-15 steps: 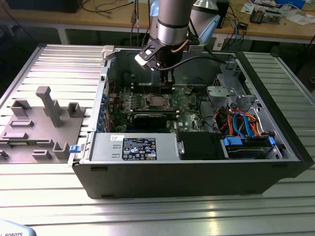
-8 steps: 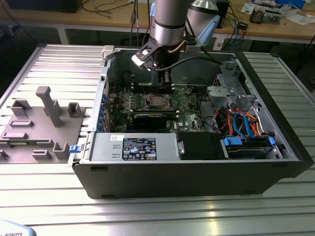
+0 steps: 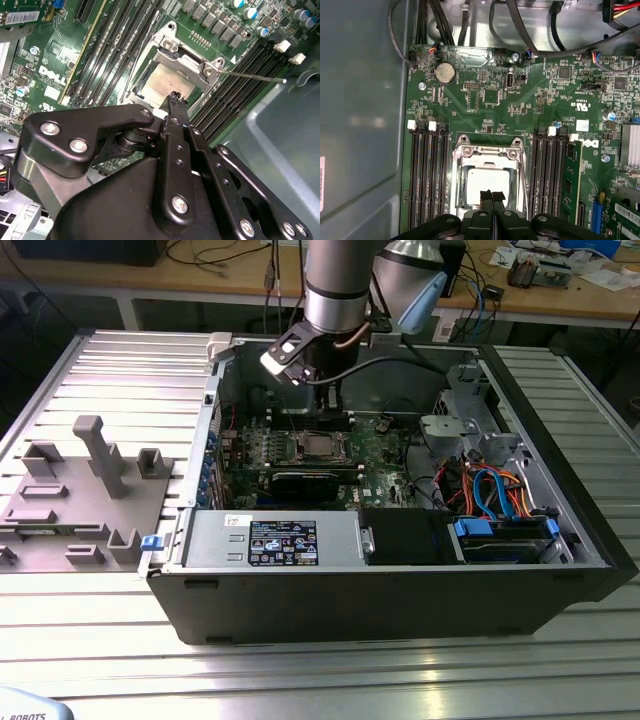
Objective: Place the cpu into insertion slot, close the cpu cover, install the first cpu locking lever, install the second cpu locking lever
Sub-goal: 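Close the cpu cover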
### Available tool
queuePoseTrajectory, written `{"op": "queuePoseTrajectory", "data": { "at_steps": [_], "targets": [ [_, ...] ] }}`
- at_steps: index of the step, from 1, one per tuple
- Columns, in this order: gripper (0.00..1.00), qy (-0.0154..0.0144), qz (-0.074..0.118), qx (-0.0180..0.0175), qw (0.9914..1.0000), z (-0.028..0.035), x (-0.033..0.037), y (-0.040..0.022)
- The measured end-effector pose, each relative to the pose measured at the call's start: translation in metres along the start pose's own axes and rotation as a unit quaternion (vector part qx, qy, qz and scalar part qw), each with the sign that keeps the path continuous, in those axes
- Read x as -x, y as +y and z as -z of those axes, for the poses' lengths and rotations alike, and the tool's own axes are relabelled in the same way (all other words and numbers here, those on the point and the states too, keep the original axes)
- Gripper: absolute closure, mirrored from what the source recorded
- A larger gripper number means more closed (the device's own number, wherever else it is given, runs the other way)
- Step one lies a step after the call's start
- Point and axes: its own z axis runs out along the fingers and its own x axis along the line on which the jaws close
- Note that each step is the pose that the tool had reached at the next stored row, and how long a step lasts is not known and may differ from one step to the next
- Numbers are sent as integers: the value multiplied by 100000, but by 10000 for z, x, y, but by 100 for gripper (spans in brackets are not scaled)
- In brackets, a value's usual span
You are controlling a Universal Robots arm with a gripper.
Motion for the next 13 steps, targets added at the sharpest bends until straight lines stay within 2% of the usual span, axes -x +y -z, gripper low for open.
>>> {"op": "queuePoseTrajectory", "data": {
  "at_steps": [9, 13],
  "targets": [
    [89, -3, -7, -5, 100000, -24, -7, -120],
    [89, 6, 7, 1, 100000, -104, -7, -120]
  ]
}}
